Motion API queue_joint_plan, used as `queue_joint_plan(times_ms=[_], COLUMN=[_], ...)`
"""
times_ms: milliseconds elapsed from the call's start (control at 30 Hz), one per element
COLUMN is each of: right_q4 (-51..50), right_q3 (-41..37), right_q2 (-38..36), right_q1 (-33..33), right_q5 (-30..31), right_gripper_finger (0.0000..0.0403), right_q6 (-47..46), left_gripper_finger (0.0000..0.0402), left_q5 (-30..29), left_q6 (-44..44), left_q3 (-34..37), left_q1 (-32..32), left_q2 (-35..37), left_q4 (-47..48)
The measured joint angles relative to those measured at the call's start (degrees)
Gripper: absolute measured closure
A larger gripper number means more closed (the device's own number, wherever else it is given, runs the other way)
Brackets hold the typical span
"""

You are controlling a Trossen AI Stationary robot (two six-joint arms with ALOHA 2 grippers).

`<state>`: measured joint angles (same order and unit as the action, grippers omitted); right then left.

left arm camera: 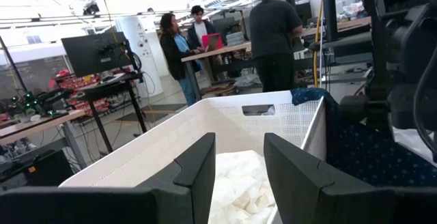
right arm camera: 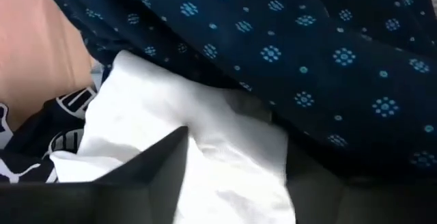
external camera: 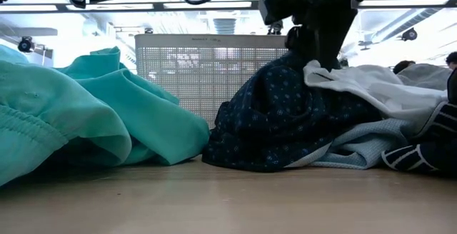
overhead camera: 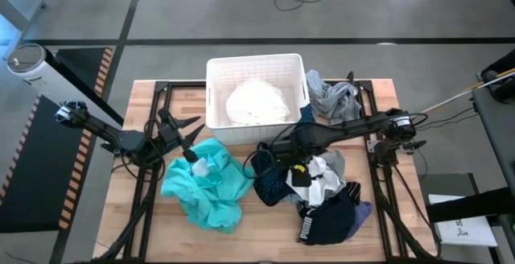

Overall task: Sort clothes
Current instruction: Put the white sock into the white laundry bin

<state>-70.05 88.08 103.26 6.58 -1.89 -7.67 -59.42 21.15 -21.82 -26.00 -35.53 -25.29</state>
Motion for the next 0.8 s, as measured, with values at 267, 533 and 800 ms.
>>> queue_joint_plan(times_ms=[267,533,800], right_q4=[0.0,-2.8,-3.1], right_q3=[2.7,11.2,26.1], right_q2=[-0.8,-0.9,-1.0], right_q1=[1.6,4.9,7.2], right_q5=[0.4,0.2,4.3], right_gripper_finger=[0.0391,0.04,0.0402], right_q6=[2.4,1.3,2.8], left_gripper_finger=[0.0287,0.0287,0.0287], left_q5=[0.0,0.0,0.0], left_q6=[0.2,0.2,0.2], left_q3=[0.0,0.0,0.0], left_q1=[0.0,0.0,0.0], left_q2=[0.0,0.0,0.0], left_q4=[0.0,0.0,0.0])
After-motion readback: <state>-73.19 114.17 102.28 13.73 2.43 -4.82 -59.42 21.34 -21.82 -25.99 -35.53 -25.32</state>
